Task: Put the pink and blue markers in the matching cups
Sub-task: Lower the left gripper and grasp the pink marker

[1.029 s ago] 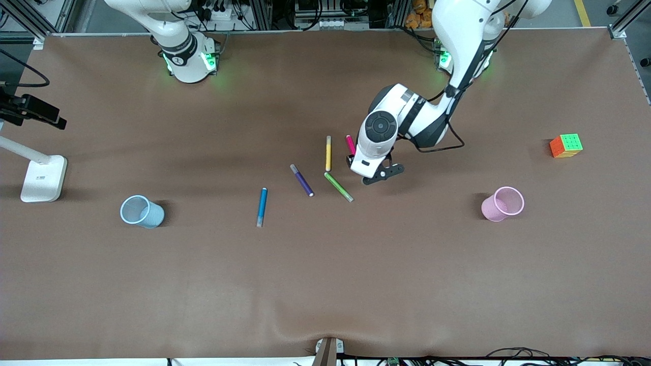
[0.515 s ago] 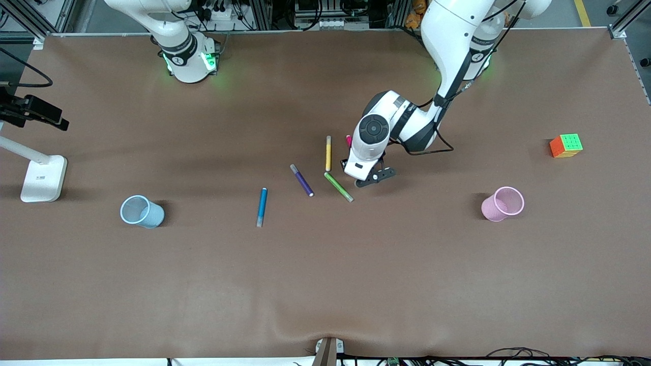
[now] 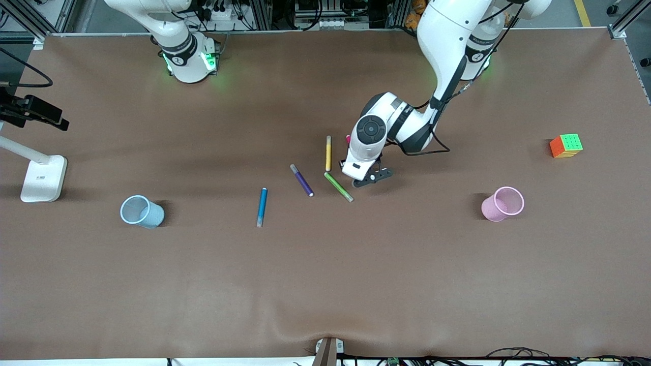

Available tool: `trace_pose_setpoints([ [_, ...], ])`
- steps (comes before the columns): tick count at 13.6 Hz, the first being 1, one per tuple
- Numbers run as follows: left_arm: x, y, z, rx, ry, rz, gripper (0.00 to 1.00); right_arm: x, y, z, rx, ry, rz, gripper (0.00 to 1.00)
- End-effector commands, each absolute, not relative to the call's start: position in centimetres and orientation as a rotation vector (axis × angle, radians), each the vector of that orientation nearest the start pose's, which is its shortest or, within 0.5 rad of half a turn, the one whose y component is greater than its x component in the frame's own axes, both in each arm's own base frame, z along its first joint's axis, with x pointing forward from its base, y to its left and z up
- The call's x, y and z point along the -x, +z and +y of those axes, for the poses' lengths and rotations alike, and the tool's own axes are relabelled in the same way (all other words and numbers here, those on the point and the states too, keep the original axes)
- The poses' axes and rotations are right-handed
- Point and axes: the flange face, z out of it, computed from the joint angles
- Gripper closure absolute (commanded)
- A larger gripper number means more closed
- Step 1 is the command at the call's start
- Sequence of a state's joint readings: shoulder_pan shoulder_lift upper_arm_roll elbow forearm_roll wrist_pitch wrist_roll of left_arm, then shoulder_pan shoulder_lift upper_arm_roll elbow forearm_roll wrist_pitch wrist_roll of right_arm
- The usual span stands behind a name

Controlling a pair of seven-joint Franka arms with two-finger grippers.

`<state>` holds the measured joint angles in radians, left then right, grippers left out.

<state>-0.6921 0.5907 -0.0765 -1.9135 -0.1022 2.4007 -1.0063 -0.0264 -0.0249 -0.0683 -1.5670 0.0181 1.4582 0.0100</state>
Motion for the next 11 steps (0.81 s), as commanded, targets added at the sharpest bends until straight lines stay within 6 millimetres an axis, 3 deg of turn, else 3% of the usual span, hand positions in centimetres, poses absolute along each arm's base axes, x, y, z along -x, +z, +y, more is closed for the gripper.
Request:
trace_pose_setpoints([
  [1,-44.2,17.3,-43.4,3.086,0.227,-0.539,0.59,-53.4,63.0,-4.8,3.11,0.13,0.146,0.0],
  [5,-44.2,17.5,-43.4,3.086,0.227,-0.546,0.95,-53.4,63.1,-5.0,3.117,0.126,0.147,0.0],
  [6,-44.3,17.6,-43.4,3.088,0.224,-0.553,1.0,-53.4,63.2,-4.9,3.117,0.123,0.144,0.0],
  [9,-45.0,18.9,-43.0,3.086,0.216,-0.596,1.0,-53.5,63.2,-5.1,3.117,0.111,0.152,0.0],
  [11,-45.8,21.1,-43.1,3.067,0.238,-0.596,1.0,-53.6,63.2,-5.0,3.118,0.099,0.147,0.0],
])
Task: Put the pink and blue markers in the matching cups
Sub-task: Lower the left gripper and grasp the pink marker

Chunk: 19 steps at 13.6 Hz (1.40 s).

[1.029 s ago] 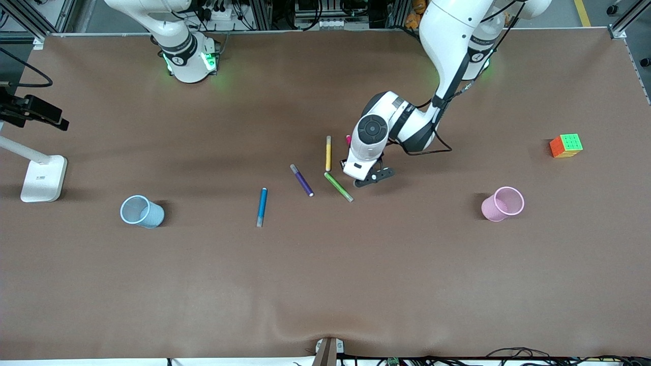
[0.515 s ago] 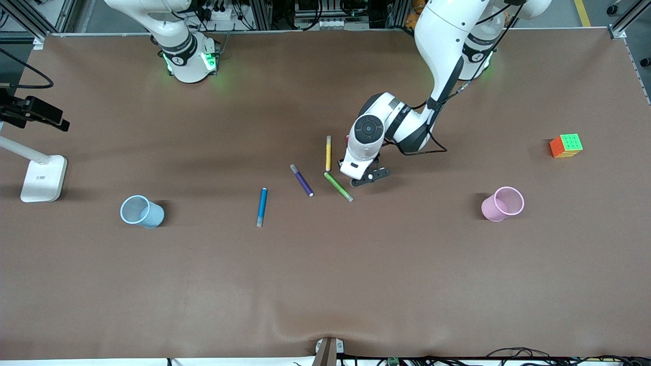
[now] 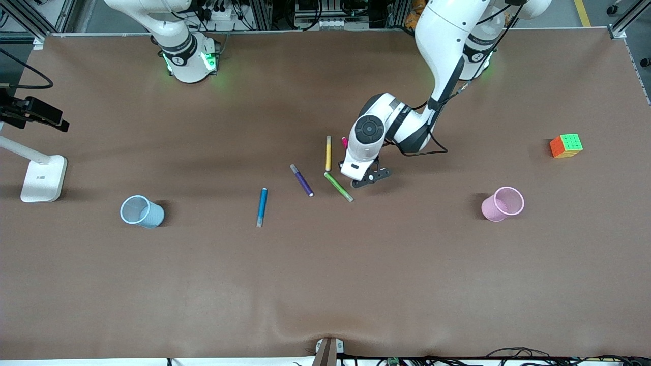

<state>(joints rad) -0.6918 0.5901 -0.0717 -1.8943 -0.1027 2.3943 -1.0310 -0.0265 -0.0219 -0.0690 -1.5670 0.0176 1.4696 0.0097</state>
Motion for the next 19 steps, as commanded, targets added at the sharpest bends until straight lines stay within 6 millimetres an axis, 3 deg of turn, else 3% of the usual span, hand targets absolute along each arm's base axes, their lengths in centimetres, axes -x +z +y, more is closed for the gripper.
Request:
trace_pose_setpoints([
  [1,-46.2,21.9,-43.1,3.044,0.268,-0.595,1.0,-53.6,63.0,-5.1,3.117,0.111,0.149,0.0],
  [3,-47.2,23.9,-42.6,3.018,0.294,-0.601,1.0,-53.6,63.0,-5.2,3.117,0.114,0.152,0.0],
  [5,-48.6,25.9,-40.7,2.998,0.306,-0.617,1.0,-53.5,63.0,-5.1,3.117,0.118,0.149,0.0],
  [7,-49.7,26.7,-38.8,2.986,0.318,-0.624,1.0,-53.6,63.1,-5.1,3.118,0.109,0.149,0.0],
  [9,-50.2,28.4,-37.8,2.974,0.279,-0.616,1.0,-53.6,63.1,-5.0,3.118,0.107,0.147,0.0],
  [14,-53.5,31.9,-32.1,2.927,0.156,-0.513,1.0,-53.7,63.2,-4.9,3.118,0.102,0.147,0.0],
  [19,-59.1,35.7,-23.4,2.95,0.137,-0.583,1.0,-53.7,63.1,-4.9,3.118,0.107,0.145,0.0],
])
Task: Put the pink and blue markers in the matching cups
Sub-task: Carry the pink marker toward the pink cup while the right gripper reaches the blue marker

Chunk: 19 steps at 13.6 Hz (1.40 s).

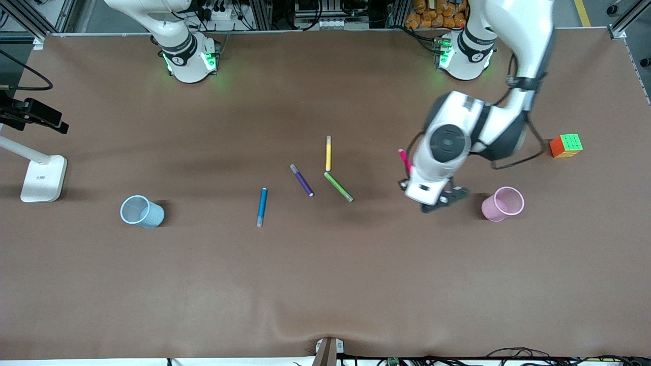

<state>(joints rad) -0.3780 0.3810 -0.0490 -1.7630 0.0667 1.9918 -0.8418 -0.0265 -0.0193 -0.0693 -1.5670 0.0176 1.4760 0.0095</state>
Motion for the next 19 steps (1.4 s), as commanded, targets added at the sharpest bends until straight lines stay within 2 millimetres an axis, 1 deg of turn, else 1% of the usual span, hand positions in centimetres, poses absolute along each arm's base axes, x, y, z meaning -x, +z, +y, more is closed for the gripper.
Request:
trace_pose_setpoints([
  [1,-59.7,36.5,-22.5,2.947,0.135,-0.596,1.0,-53.7,62.9,-4.8,3.116,0.114,0.142,0.0],
  [2,-60.3,36.9,-21.9,2.939,0.128,-0.597,1.0,-53.6,62.9,-4.2,3.119,0.123,0.111,0.0],
  [3,-61.4,37.4,-19.7,2.905,0.091,-0.582,1.0,-53.8,62.5,-3.3,3.117,0.14,0.047,0.0],
  [4,-61.8,37.9,-18.6,2.874,0.048,-0.52,1.0,-54.3,61.4,-2.6,3.115,0.17,0.009,0.0],
  [6,-62.1,38.2,-17.7,2.856,0.043,-0.491,1.0,-56.0,58.8,0.5,3.111,0.207,-0.067,0.0],
  [7,-62.5,38.6,-15.9,2.852,0.048,-0.479,1.0,-56.9,57.7,2.0,3.115,0.194,-0.092,0.0],
  [8,-62.9,38.9,-14.8,2.857,0.046,-0.467,1.0,-57.7,56.0,3.1,3.117,0.196,-0.108,0.0],
  [9,-63.4,39.5,-14.2,2.852,0.023,-0.487,1.0,-58.1,54.2,4.3,3.119,0.194,-0.121,0.0],
  [10,-64.0,39.7,-12.9,2.834,0.006,-0.506,1.0,-58.3,52.3,5.7,3.123,0.176,-0.131,0.0],
  [11,-64.4,40.0,-11.5,2.794,-0.026,-0.491,1.0,-58.5,49.8,7.0,3.126,0.169,-0.129,0.0],
  [13,-65.0,40.3,-9.1,2.737,-0.075,-0.483,1.0,-60.2,45.3,8.8,3.133,0.168,-0.155,0.0],
  [14,-65.1,40.6,-8.7,2.733,-0.096,-0.474,1.0,-61.0,43.4,9.7,3.135,0.151,-0.174,0.0],
  [15,-65.3,41.0,-8.4,2.726,-0.129,-0.464,1.0,-61.6,41.6,11.2,3.135,0.132,-0.204,0.0],
  [16,-65.6,41.4,-7.4,2.717,-0.165,-0.484,1.0,-62.2,39.3,12.8,3.137,0.121,-0.237,0.0],
  [17,-66.0,41.8,-6.0,2.712,-0.203,-0.499,1.0,-62.6,37.1,15.1,3.137,0.095,-0.267,0.0],
  [19,-66.1,41.6,-4.5,2.663,-0.268,-0.482,1.0,-62.5,32.9,19.1,3.152,0.083,-0.224,0.0],
])
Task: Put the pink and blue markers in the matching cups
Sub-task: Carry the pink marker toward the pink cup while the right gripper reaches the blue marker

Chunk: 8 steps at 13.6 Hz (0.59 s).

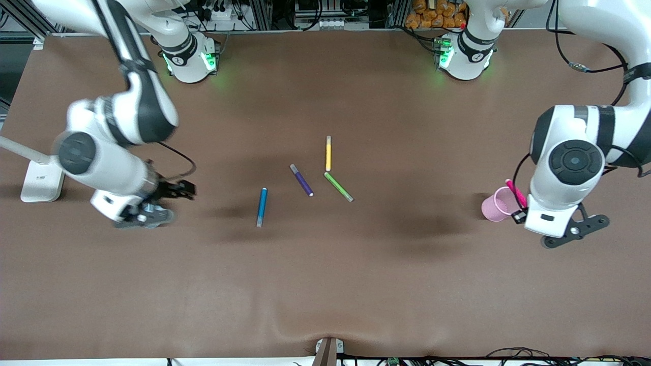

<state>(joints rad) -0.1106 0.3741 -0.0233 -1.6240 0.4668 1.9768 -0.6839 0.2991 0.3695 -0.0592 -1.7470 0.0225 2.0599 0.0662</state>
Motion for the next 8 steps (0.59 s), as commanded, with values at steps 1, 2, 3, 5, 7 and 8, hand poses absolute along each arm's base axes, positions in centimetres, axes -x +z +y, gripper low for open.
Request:
trace_pose_setpoints([
  [1,-66.1,41.3,-4.4,2.642,-0.299,-0.5,1.0,-62.3,31.1,20.6,3.158,0.089,-0.198,0.0],
  [2,-66.0,41.0,-4.7,2.612,-0.32,-0.52,1.0,-62.3,29.4,21.6,3.161,0.078,-0.182,0.0],
  [3,-66.0,40.5,-4.8,2.583,-0.346,-0.54,1.0,-62.1,28.0,22.5,3.161,0.064,-0.199,0.0],
  [5,-65.4,38.5,-5.3,2.56,-0.393,-0.595,1.0,-62.2,26.0,23.4,3.158,0.033,-0.202,0.0],
  [7,-64.4,36.9,-6.4,2.481,-0.46,-0.616,1.0,-61.9,23.3,25.9,3.155,-0.02,-0.158,0.0],
  [8,-64.0,36.2,-7.3,2.448,-0.501,-0.635,1.0,-61.8,21.9,26.4,3.153,-0.037,-0.166,0.0],
])
